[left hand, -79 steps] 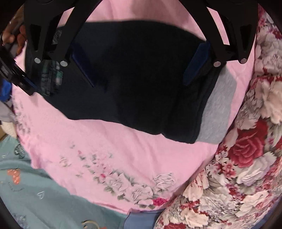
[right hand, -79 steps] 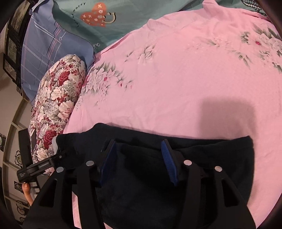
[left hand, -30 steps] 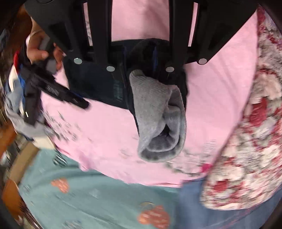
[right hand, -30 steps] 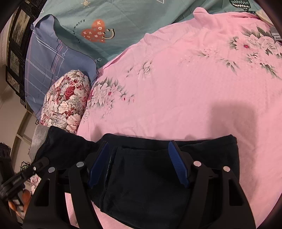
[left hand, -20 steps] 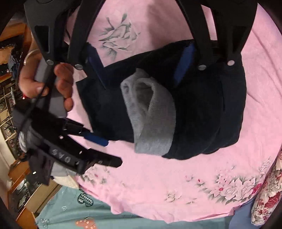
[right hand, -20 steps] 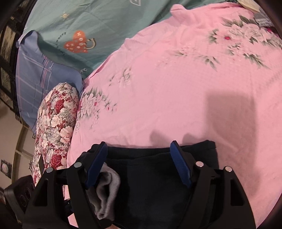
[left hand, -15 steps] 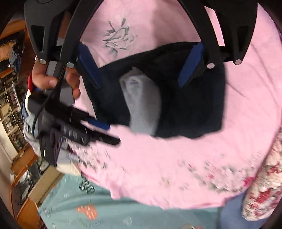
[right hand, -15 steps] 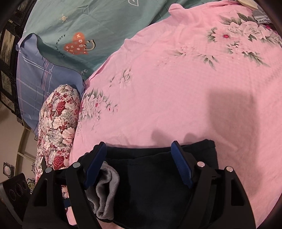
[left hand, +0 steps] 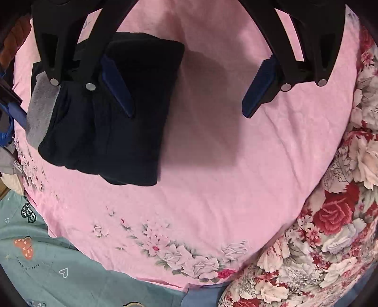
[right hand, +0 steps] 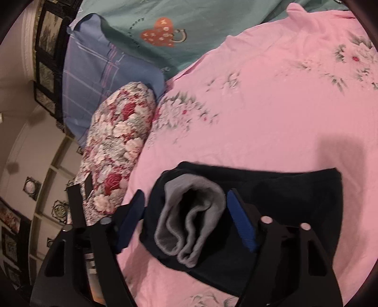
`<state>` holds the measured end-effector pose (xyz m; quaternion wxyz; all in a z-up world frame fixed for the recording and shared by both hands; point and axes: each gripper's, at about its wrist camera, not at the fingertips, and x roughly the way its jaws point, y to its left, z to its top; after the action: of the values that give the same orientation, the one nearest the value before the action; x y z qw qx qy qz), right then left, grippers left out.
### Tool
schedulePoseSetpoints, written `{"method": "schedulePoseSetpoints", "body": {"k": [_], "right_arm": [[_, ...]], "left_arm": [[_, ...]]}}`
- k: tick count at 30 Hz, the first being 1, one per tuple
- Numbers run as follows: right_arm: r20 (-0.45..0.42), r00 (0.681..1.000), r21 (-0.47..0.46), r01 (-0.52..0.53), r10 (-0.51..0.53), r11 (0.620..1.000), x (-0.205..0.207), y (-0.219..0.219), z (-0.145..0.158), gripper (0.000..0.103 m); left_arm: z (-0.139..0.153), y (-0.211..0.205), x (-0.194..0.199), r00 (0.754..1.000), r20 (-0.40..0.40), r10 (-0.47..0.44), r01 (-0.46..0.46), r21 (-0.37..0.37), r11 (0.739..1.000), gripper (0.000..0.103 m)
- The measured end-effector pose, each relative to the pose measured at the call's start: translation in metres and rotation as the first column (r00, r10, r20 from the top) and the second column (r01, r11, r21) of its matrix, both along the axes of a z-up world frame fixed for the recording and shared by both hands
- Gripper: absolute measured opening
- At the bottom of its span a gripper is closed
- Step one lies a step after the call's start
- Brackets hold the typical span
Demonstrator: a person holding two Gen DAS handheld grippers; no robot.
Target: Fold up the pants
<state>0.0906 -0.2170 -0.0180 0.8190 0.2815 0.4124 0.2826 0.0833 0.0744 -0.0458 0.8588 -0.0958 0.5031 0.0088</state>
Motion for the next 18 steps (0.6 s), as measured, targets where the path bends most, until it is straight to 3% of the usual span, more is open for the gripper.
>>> {"method": "schedulePoseSetpoints", "body": {"k": [1, 4, 7, 11, 12, 13, 16, 18], "right_arm": [[0.000, 0.999, 0.022, -0.043, 0.043, 0.999, -0.003, 0.006, 0.000, 0.054], [0.000, 0.997, 0.004, -0.079, 0.079, 0.997, -0.004, 0.019, -0.003, 0.053], [-0.058, 0.992, 0.018, -0.109, 0.110, 0.994, 0.005, 0.033, -0.013, 0.053], [-0.074, 0.994, -0.101, -0.083, 0.076, 0.991, 0.018, 0.050, -0.008, 0.053], [-0.075, 0.995, -0.151, -0.076, 0.065, 0.986, 0.021, 0.056, -0.009, 0.047], [-0.084, 0.995, -0.188, -0.061, 0.045, 0.980, 0.022, 0.058, -0.013, 0.011], [-0.078, 0.996, -0.140, -0.042, 0.031, 0.989, 0.015, 0.046, -0.009, 0.011], [-0.029, 0.998, -0.036, -0.060, 0.059, 0.998, 0.001, 0.034, 0.008, 0.011]], "left_arm": [[-0.002, 0.001, 0.000, 1.000, 0.000, -0.005, 0.005, -0.001, 1.000, 0.094], [-0.008, -0.004, 0.000, 0.999, -0.016, -0.030, 0.029, -0.027, 0.999, 0.094], [-0.022, -0.012, -0.006, 0.996, -0.064, -0.054, 0.047, -0.100, 0.994, 0.094], [-0.019, -0.016, -0.010, 0.997, -0.042, -0.069, 0.065, -0.085, 0.994, 0.094], [-0.020, -0.014, -0.010, 0.996, -0.050, -0.067, 0.062, -0.100, 0.993, 0.094], [-0.019, -0.011, -0.009, 0.996, -0.059, -0.068, 0.060, -0.120, 0.991, 0.094], [-0.014, -0.002, -0.011, 0.996, -0.051, -0.073, 0.063, -0.181, 0.981, 0.095], [-0.011, -0.002, -0.010, 0.996, -0.040, -0.077, 0.068, -0.189, 0.980, 0.098]]}}
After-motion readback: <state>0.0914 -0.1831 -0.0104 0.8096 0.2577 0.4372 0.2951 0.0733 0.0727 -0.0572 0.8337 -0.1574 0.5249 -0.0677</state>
